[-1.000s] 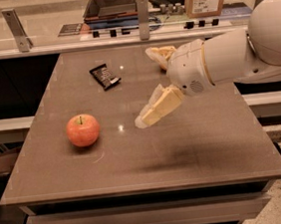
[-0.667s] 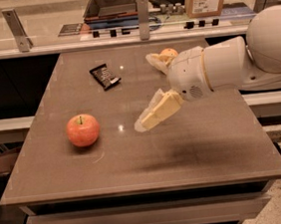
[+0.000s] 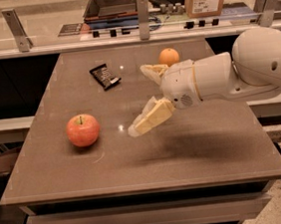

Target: Pick apple

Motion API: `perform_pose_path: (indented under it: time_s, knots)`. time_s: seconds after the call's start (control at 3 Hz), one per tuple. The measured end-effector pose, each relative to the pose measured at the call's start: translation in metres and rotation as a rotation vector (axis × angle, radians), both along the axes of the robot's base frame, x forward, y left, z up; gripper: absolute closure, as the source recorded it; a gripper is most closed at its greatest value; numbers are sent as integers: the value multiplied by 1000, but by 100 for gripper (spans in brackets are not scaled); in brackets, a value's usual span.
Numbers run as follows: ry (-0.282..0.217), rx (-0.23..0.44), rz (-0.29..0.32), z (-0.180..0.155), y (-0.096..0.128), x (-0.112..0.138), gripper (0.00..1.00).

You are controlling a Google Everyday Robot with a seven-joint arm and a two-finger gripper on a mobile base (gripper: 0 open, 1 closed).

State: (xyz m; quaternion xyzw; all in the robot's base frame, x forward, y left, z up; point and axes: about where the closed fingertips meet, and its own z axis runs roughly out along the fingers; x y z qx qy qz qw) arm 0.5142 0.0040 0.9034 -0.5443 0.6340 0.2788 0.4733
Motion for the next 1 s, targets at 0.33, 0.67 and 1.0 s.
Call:
perform_pose_path:
  time_s: [0.33, 0.67, 1.0]
  knots:
    - [22, 23, 50, -12, 23, 14, 0]
    - [51, 59, 94, -27, 48, 19, 0]
    - [69, 102, 119, -40, 71, 16, 0]
